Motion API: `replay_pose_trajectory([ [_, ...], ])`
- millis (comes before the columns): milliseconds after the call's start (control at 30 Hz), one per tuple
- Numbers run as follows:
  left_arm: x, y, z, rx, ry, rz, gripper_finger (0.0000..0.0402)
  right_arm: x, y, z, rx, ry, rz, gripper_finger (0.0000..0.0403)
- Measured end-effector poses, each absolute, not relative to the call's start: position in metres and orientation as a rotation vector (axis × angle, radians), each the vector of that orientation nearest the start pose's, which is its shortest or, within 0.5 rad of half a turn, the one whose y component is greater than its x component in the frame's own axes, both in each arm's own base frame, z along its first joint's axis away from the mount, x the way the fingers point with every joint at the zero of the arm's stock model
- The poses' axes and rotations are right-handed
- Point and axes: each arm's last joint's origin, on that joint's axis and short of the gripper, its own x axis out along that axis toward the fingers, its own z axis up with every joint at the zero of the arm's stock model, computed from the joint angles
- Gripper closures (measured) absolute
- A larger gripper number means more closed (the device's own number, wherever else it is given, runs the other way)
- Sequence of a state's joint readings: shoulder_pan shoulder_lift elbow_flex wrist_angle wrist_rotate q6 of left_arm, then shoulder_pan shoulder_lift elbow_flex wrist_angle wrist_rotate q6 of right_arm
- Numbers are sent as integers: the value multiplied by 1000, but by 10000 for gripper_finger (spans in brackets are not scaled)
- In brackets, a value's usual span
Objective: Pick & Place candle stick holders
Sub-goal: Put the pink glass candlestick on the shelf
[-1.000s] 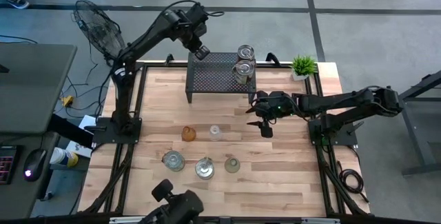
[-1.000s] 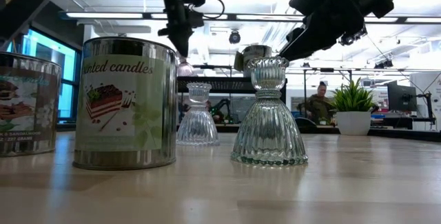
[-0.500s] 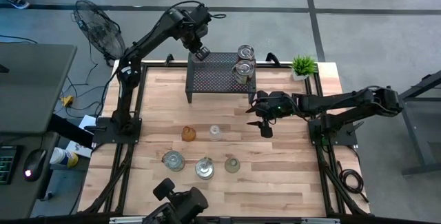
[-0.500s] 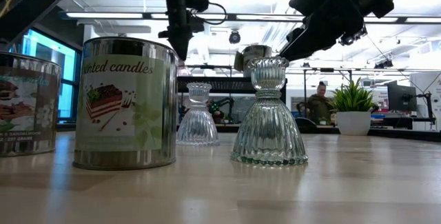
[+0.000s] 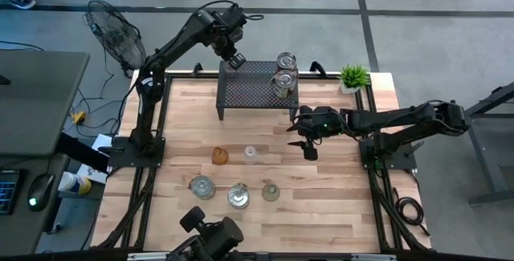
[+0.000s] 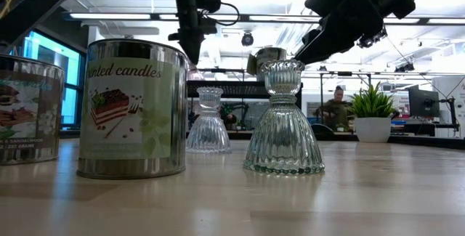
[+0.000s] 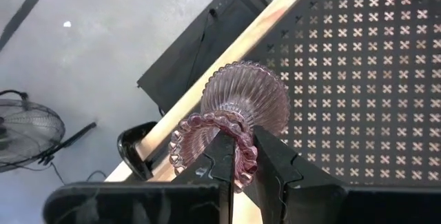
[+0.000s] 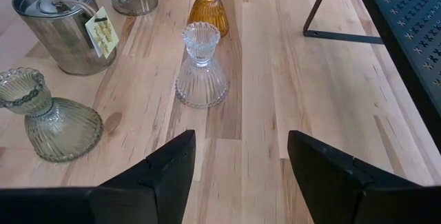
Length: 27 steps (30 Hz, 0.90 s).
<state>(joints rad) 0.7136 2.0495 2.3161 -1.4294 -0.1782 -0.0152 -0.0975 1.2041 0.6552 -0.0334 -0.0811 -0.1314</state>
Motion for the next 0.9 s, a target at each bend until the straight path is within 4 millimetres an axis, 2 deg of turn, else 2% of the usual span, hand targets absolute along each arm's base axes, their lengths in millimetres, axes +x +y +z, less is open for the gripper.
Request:
replay_pose_trajectory([
  [600, 296, 263, 370, -388, 1180, 797, 380, 245, -22, 220, -75, 580, 23, 179],
  [900, 300, 265, 362, -393, 1206, 794, 380, 245, -22, 220, -75, 580, 23, 179],
])
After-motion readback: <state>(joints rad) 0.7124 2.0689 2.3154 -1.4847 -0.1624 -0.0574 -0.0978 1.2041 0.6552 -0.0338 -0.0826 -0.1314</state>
